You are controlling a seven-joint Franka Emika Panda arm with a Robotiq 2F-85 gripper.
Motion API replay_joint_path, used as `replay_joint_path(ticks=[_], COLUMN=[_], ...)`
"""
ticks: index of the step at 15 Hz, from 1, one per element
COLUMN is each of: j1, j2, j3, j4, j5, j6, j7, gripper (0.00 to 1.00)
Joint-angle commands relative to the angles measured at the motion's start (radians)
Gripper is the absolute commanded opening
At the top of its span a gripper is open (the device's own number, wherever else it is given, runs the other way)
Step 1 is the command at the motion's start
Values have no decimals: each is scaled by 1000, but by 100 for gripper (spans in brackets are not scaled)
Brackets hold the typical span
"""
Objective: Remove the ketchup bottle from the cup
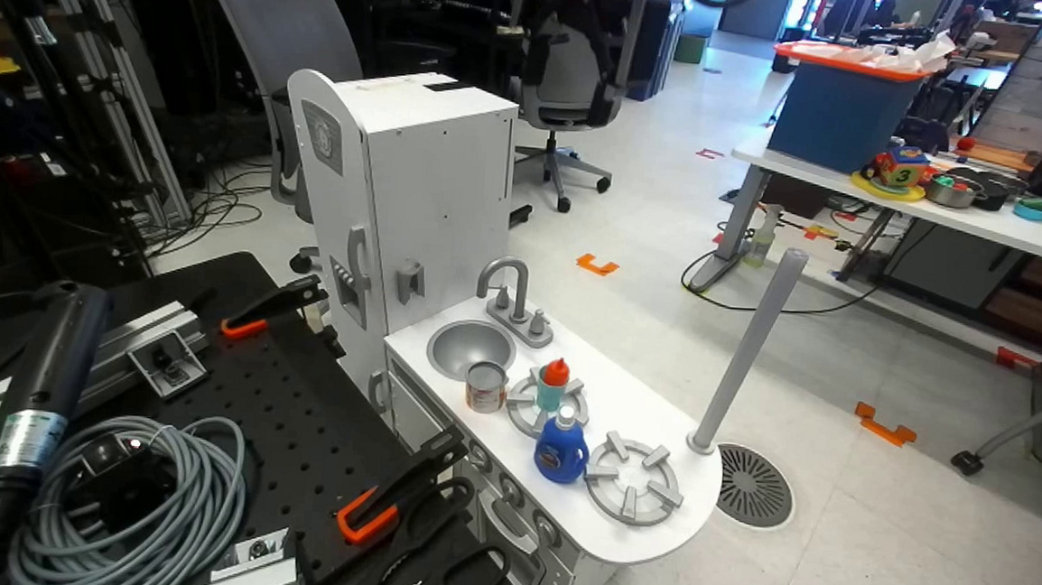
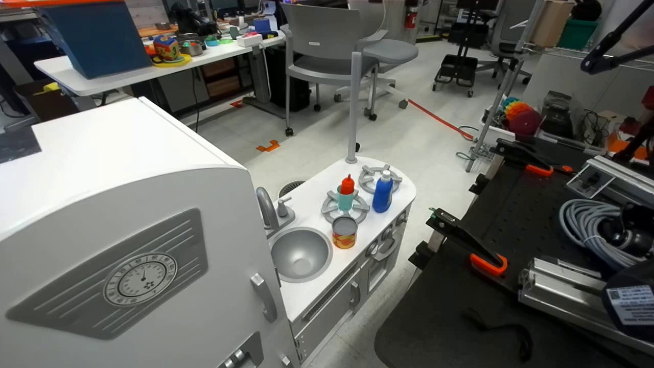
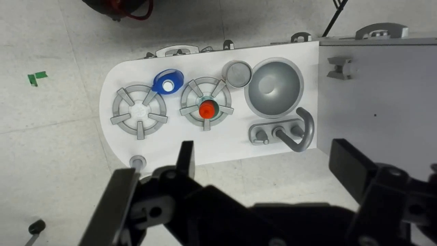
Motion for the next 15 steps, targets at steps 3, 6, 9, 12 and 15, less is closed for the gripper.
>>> replay_joint_path(ticks=[3,6,9,12,15], j1=[-27,-27,-21,-13,-7], j2=[390,587,782,948,1074], j3=[35,33,28,24,25], j4=[294,446,607,755,870], j5=[-31,-41,-51,-67,-80], j6=[62,100,110,94,71], j7=[99,158,210,247,254], gripper=[100,100,100,100,100])
